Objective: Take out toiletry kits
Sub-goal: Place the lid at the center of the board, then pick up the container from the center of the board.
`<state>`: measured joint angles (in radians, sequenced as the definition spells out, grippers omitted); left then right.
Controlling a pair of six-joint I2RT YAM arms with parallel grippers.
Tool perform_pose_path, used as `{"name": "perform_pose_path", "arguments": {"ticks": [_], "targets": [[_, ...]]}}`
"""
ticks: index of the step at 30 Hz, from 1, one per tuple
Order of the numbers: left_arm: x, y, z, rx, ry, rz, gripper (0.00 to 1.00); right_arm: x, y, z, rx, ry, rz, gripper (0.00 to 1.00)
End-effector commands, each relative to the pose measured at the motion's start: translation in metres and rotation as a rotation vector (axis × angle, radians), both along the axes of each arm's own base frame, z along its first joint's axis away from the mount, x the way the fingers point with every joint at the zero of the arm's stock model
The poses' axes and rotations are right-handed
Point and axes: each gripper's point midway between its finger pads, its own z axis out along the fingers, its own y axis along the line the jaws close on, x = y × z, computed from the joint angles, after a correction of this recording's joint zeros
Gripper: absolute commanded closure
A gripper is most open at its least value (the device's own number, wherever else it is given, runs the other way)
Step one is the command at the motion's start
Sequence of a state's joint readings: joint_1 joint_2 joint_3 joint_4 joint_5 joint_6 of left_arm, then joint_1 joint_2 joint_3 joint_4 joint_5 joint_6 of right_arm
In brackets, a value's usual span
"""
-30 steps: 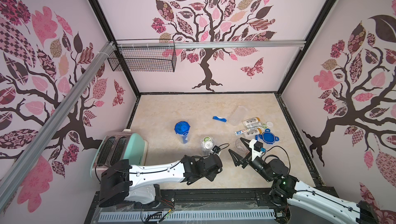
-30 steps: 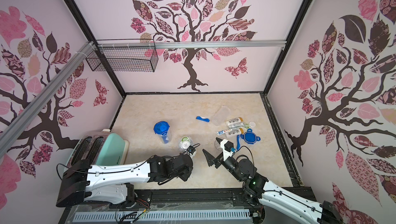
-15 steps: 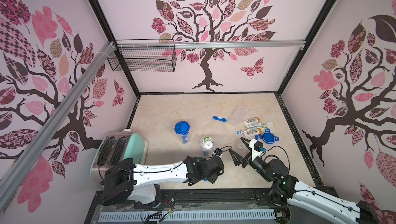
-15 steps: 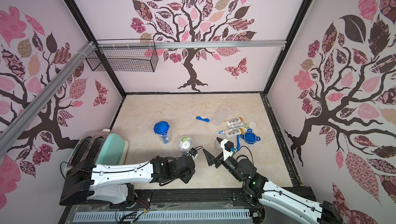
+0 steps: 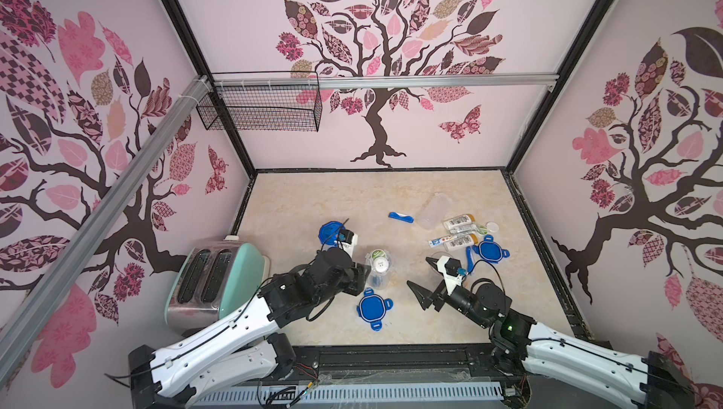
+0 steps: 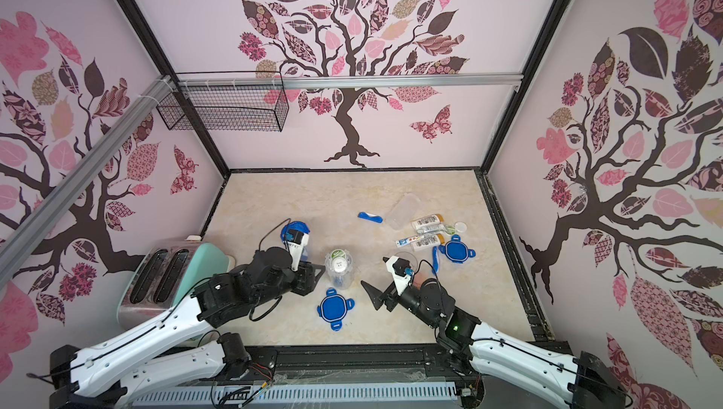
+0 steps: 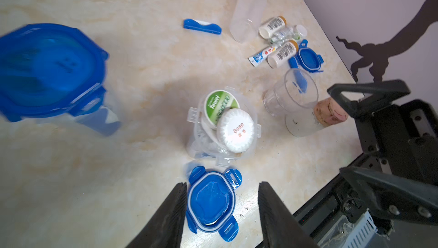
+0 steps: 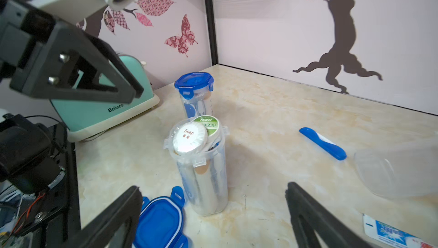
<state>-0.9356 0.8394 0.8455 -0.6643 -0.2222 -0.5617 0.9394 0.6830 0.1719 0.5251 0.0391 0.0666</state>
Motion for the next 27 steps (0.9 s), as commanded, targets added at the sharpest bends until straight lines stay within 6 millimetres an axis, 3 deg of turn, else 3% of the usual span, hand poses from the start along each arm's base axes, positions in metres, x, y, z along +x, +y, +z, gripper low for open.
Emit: {"name": "perform_pose_path", "arguments": {"ticks": [1,6,11,18,27], "targets": [[-0.007,0.032,0.017,0.025,-0.033,0.052,0.43,-0.011,0.024,0.013,-0.008,0.011,0.139,0.04],[-0.018,0.063,0.041,0.033,-0.105,0.088,0.41,-0.007,0.045,-0.01,-0.084,0.11,0.186,0.05],[-0.024,0.084,0.039,0.065,-0.139,0.109,0.39,0.001,0.061,-0.029,-0.088,0.189,0.197,0.07],[-0.028,0.082,0.038,0.031,-0.15,0.088,0.39,0.019,0.078,-0.048,-0.094,0.241,0.154,0.08],[-0.029,0.082,0.036,0.028,-0.147,0.083,0.39,0.04,0.083,-0.069,-0.081,0.237,0.076,0.08]]}}
